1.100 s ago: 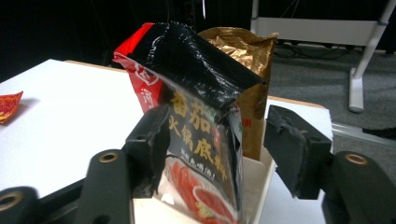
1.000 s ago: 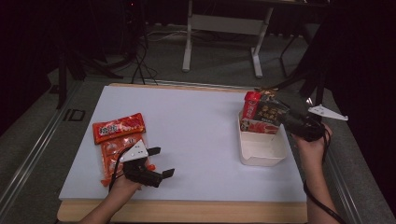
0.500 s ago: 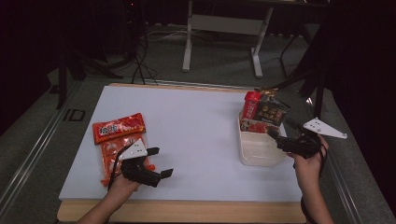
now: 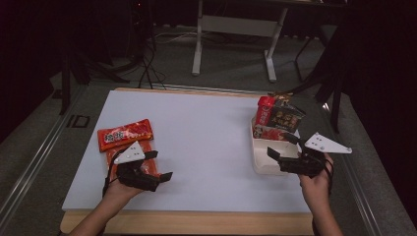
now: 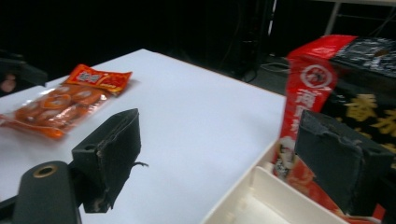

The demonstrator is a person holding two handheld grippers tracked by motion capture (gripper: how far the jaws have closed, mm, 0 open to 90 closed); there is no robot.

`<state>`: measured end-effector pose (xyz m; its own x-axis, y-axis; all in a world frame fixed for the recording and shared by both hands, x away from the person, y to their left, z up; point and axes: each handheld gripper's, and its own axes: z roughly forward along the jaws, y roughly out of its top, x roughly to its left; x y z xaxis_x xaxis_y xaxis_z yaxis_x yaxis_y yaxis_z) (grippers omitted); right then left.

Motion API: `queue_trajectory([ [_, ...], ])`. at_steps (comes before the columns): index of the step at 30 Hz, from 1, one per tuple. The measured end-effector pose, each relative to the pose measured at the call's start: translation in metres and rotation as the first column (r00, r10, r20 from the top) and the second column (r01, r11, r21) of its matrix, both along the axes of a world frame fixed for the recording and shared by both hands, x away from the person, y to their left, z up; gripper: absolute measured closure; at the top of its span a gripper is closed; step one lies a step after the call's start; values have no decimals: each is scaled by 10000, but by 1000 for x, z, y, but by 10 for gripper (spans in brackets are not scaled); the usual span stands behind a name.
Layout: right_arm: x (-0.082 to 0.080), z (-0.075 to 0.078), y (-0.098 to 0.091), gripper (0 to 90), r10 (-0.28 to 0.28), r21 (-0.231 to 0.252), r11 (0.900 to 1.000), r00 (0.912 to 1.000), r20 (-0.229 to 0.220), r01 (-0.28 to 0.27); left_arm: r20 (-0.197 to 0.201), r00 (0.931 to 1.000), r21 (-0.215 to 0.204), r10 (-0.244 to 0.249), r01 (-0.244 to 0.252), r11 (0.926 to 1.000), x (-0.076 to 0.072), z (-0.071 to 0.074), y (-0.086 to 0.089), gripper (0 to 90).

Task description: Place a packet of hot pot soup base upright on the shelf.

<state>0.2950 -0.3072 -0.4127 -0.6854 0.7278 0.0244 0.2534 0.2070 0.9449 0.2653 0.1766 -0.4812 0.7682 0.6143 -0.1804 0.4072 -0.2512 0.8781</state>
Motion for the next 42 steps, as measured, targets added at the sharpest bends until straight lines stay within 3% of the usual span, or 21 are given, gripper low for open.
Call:
queue_trajectory([
  [3,-4,-1,5,138,221,64,9997,9997,54,-221,-89,9998,206,151,-149,9997,0,1,8,66],
  [6,-6,-1,8,137,323,47,9995,9994,146,-324,-68,9989,387,467,-464,9982,-2,1,16,135],
  [10,-7,-1,10,137,306,138,9994,9995,106,-308,78,9955,781,945,-948,9924,-5,3,30,152],
  [11,-7,-1,10,138,348,204,9992,9994,54,-349,124,9949,797,997,-1004,9917,-6,3,33,224],
  [13,-7,-1,11,139,362,207,9991,9993,-26,-361,69,9933,869,1150,-1152,9895,-6,3,41,244],
  [14,-7,0,11,140,333,149,9993,9994,6,-333,81,9926,867,1213,-1216,9888,-6,3,45,310],
  [15,-8,0,11,141,341,178,9993,9994,35,-341,86,9901,862,1400,-1402,9864,-6,3,50,366],
  [17,-8,-1,12,141,338,270,9991,9994,58,-339,26,9863,864,1649,-1645,9826,-5,3,59,394],
  [25,-9,-4,14,141,434,184,9989,9991,-32,-434,-160,9617,1177,2738,-2701,9556,-4,-2,94,574],
  [28,-9,-3,15,141,491,278,9984,9988,-10,-491,-191,9526,1452,3036,-2978,9435,-4,-6,104,646],
  [29,-9,-3,15,141,522,287,9982,9986,-16,-521,-153,9476,1637,3192,-3125,9357,-4,-7,107,658],
  [31,-9,-4,15,141,583,341,9977,9983,-33,-582,-243,9421,1821,3344,-3247,9281,-3,-10,112,727],
  [32,-9,-4,15,141,611,318,9976,9981,-47,-609,-203,9358,1996,3519,-3411,9186,-3,-12,115,760],
  [34,-9,-5,15,141,611,297,9977,9981,-82,-608,-256,9304,2174,3656,-3518,9105,-2,-16,120,813],
  [35,-9,-6,15,141,643,315,9975,9979,-97,-640,-206,9222,2326,3861,-3712,8989,-2,-18,123,836],
  [37,-8,-7,15,142,685,336,9971,9975,-147,-680,-320,9154,2582,4012,-3803,8881,-1,-23,127,888],
  [39,-8,-8,16,142,733,352,9967,9971,-202,-726,-394,9029,3009,4280,-3977,8667,3,-28,131,895],
  [40,-7,-8,17,142,781,355,9964,9967,-236,-772,-443,8989,3036,4359,-4036,8631,5,-31,133,896],
  [42,-7,-9,18,142,850,377,9957,9961,-255,-840,-675,8828,3241,4649,-4213,8470,11,-36,138,897],
])
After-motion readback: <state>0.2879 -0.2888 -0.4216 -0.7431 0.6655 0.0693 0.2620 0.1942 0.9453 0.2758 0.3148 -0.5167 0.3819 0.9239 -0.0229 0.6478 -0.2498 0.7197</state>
